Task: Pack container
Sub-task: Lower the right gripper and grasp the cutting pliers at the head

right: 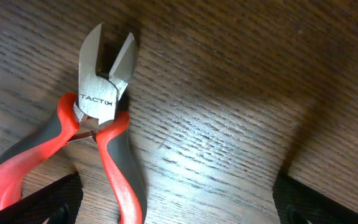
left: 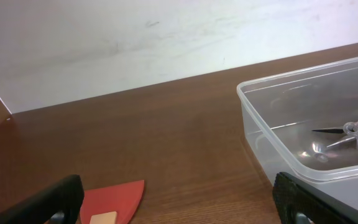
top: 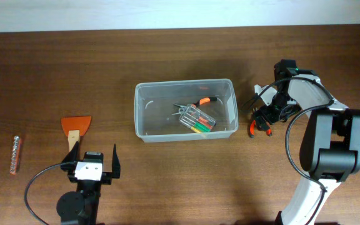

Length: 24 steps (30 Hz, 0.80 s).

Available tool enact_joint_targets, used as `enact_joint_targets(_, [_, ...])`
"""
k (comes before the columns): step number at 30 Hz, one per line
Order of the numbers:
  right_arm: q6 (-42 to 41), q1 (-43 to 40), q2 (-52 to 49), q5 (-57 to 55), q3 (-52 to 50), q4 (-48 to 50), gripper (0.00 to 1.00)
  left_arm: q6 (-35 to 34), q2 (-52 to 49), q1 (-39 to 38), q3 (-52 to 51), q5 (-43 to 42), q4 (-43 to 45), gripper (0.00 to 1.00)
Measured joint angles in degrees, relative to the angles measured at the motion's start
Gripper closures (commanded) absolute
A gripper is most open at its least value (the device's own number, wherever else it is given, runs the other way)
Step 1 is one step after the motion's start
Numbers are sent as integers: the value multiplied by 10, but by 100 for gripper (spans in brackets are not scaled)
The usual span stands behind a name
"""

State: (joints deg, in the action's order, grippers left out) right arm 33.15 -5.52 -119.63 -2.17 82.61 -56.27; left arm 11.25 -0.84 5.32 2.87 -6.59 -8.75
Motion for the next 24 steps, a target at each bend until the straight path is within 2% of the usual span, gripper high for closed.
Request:
enact_joint_targets(10, [-2,0,0,0,0,0,1,0,0,0,0,0,0,1])
enact_joint_targets(16, [-1,1,-1,-6,1,1,22,0,0,0,0,0,0,1])
enact_joint_targets(22, [-5,0,-1,-6,1,-1,25,0,0,0,0,0,0,1])
enact_joint_targets(24, [-5,0,-1,-7,1,-1,31,0,0,0,0,0,0,1])
